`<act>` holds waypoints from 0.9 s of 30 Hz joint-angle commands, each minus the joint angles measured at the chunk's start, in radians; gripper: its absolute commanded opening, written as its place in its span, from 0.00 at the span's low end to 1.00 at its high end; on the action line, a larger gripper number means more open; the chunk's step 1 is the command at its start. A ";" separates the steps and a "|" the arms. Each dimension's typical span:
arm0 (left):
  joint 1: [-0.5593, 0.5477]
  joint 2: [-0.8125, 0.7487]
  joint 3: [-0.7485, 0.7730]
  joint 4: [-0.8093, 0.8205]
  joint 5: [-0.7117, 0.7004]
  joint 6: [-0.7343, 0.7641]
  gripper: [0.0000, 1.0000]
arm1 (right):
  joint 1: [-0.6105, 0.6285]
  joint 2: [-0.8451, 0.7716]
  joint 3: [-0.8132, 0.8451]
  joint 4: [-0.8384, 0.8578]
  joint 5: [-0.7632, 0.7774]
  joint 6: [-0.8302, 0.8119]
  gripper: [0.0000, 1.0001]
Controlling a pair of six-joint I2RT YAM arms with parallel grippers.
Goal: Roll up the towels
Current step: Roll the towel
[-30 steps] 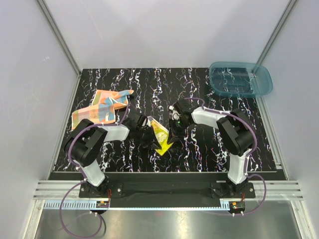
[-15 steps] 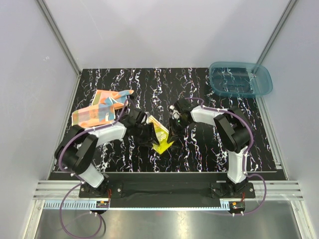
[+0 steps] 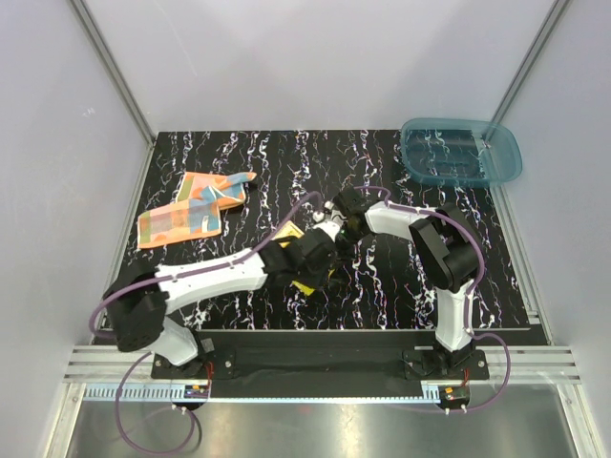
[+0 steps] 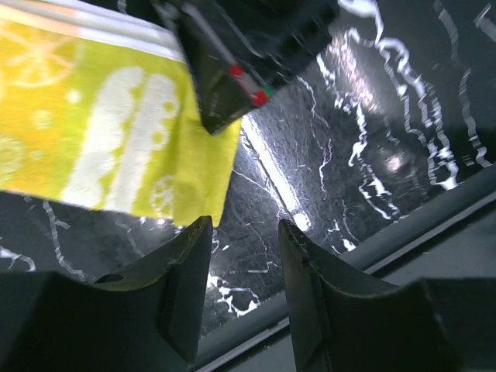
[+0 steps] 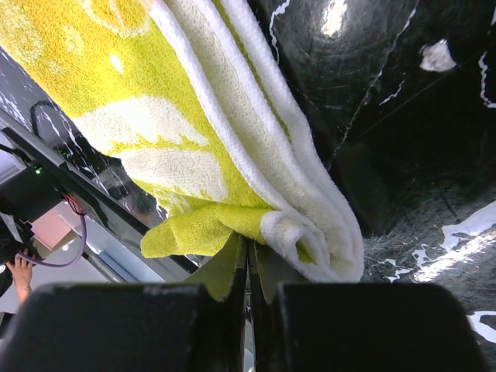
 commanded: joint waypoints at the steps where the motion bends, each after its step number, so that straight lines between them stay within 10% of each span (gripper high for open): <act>1: -0.025 0.094 0.024 0.063 -0.039 0.057 0.44 | -0.010 0.030 0.020 -0.023 0.068 -0.044 0.06; 27: -0.060 0.198 -0.039 0.099 -0.205 0.102 0.50 | -0.010 0.052 0.077 -0.072 0.071 -0.059 0.05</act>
